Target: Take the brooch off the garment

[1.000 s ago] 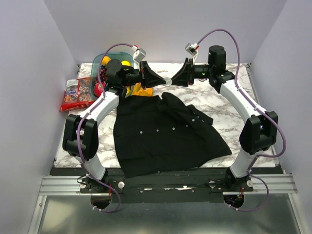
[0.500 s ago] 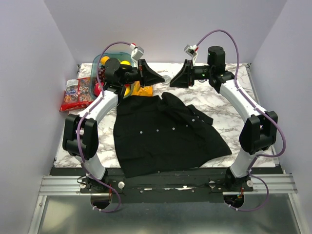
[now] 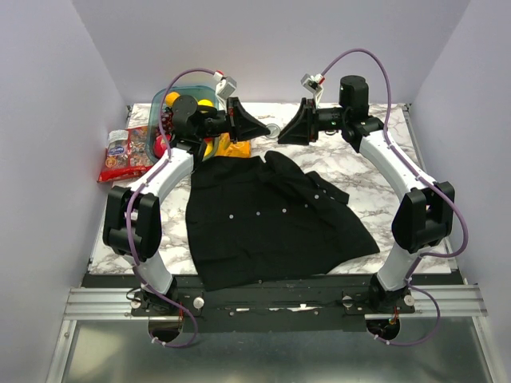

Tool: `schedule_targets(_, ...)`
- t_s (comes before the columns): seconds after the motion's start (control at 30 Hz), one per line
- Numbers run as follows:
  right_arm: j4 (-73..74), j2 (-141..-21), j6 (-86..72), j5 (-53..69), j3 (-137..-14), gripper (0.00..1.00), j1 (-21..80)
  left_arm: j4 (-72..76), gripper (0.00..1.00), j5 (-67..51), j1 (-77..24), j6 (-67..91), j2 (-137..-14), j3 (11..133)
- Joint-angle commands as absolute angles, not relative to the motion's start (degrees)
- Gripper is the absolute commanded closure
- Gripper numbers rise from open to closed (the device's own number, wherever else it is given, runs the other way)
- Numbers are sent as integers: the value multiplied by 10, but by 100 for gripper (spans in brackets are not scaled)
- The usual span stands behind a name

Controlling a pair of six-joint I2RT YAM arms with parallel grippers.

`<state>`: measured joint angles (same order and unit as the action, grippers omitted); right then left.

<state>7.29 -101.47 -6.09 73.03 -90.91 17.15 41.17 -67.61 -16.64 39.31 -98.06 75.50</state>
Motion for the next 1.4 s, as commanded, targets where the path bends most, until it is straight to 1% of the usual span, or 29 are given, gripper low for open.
schedule_targets(0.0, 29, -1008, -108, 744, -929, 61, 174, 422, 100, -679, -174, 391, -985, 759)
schedule_targets(0.13, 13, -1012, -126, 744, -929, 60, 178, 422, 100, -674, -176, 389, -984, 758)
schedule_targets(0.23, 11, -1012, -131, 741, -927, 57, 182, 422, 100, -670, -177, 388, -985, 760)
schedule_targets(0.4, 5, -1012, -142, 732, -924, 56, 186, 423, 100, -666, -178, 389, -988, 763)
schedule_targets(0.5, 5, -1013, -144, 730, -922, 52, 186, 423, 100, -664, -178, 389, -989, 764)
schedule_targets(0.6, 5, -1013, -150, 722, -921, 52, 187, 426, 100, -664, -178, 390, -990, 764)
schedule_targets(0.93, 5, -1019, -179, 677, -906, 59, 187, 432, 100, -664, -178, 392, -987, 760)
schedule_targets(1.2, 5, -1021, -191, 656, -901, 62, 187, 433, 100, -667, -178, 392, -984, 760)
schedule_targets(1.37, 5, -1025, -209, 619, -901, 63, 186, 436, 100, -671, -182, 389, -982, 759)
